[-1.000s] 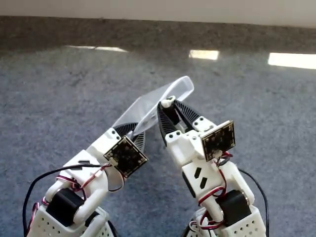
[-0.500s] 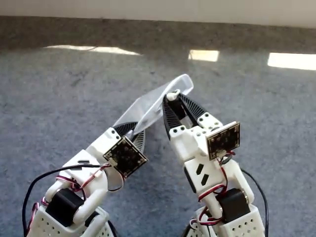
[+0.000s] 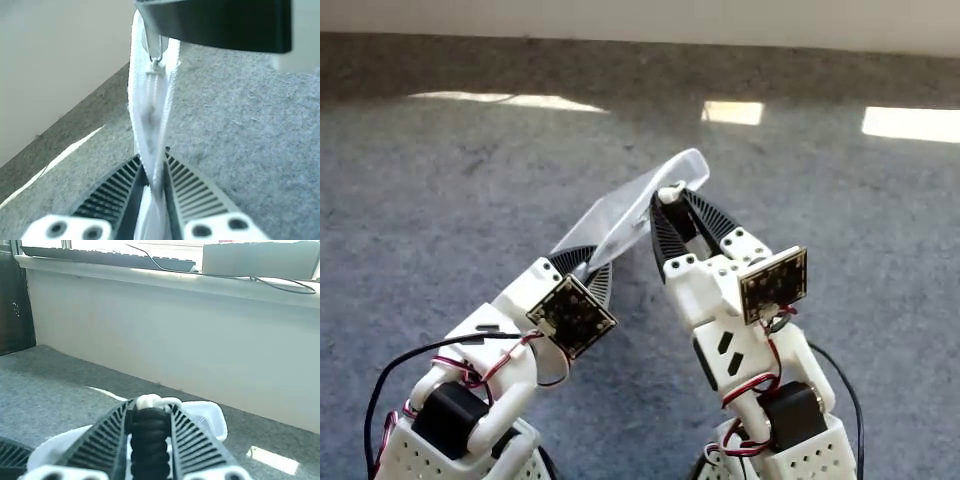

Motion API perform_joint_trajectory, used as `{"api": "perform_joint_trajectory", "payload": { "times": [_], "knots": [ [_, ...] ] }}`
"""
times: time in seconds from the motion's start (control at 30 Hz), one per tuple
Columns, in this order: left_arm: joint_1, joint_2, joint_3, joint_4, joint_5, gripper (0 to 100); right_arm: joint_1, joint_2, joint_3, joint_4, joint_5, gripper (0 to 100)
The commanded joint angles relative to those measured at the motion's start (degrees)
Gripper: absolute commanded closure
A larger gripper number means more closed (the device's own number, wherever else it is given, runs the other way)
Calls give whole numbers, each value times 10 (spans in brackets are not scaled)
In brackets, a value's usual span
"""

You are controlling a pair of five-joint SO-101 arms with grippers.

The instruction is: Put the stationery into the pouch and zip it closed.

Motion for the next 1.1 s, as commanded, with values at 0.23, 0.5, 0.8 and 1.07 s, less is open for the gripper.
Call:
{"api": "perform_joint_trajectory", "payload": {
  "times": [0.23,0.5,0.8,1.07],
  "knots": [
    [-15,4,-16,13,-3,996,48,-2,-14,-39,-3,994],
    [-15,-57,-9,38,-3,996,73,-2,23,-105,-3,994],
    [-15,-73,-9,50,-3,996,81,-1,29,-118,-3,994],
    [-19,-79,-9,79,-5,996,102,0,28,-119,-3,994]
  ]
}}
